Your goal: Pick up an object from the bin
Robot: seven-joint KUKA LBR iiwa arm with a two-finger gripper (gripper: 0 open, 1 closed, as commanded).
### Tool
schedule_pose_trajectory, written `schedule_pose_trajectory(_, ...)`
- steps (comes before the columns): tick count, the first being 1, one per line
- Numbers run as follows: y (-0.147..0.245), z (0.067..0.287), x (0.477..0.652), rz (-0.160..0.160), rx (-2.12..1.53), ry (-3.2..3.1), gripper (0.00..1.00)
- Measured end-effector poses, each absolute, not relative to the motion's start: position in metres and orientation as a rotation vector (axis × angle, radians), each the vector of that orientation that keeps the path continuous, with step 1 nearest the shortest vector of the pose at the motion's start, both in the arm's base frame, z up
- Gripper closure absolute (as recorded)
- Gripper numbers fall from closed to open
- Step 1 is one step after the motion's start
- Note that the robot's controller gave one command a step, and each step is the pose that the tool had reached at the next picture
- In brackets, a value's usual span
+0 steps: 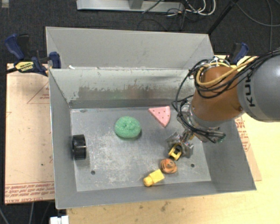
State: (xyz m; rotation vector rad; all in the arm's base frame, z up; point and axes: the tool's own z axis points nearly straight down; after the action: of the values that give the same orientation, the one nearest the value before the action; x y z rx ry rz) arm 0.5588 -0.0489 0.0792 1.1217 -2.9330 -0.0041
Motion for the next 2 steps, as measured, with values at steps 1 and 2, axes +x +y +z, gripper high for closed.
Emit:
schedule_pose_trajectory(1, -0.049, 0.094, 0.559, -0.003, 1.121, -2.935, 1.0)
schedule_pose_trajectory(2, -0.049, 0.105, 0.56, -0.002, 1.121, -2.937, 1.0)
